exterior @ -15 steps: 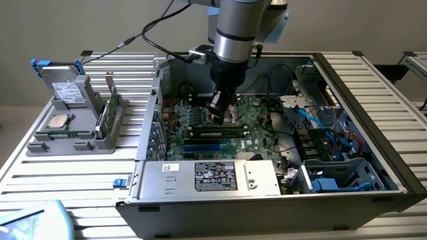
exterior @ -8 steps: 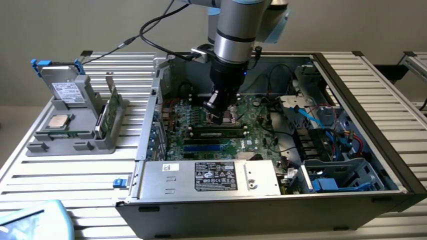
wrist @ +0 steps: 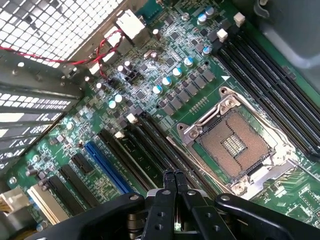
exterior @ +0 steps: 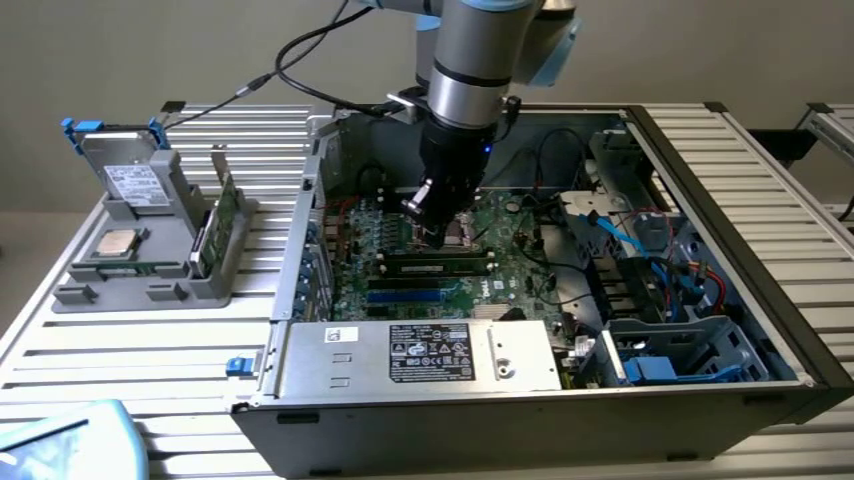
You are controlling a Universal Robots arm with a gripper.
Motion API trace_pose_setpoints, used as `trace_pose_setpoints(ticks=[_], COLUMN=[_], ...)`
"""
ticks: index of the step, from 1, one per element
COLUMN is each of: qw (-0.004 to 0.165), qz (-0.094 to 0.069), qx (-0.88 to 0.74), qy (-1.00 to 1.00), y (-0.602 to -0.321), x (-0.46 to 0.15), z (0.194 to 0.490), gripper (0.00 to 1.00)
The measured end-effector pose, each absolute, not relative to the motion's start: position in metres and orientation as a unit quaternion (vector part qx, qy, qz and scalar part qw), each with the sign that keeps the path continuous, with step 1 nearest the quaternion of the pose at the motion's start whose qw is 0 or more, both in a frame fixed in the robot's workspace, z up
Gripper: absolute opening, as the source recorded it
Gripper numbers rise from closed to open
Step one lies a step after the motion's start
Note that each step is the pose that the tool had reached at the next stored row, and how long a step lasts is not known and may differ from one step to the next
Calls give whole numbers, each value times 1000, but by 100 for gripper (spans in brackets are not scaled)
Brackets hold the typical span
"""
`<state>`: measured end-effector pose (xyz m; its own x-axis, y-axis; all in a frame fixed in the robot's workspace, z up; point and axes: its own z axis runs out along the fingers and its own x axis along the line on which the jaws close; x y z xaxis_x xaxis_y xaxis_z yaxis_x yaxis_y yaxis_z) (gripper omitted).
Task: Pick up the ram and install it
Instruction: 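Press down the ram until it locks into place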
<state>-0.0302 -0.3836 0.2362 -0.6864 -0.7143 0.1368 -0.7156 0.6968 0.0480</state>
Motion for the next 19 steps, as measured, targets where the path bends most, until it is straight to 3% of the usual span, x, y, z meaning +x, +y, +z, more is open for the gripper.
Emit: trace_pose_setpoints(ticks=[7,15,19], qw=[60,63,56], qz=[7,16,22], qx=[355,324,314], qy=[-933,-944,-947], y=[-384,-384,-384], x=[-30,-30,-30], z=[236,236,236], gripper=[10,10,10])
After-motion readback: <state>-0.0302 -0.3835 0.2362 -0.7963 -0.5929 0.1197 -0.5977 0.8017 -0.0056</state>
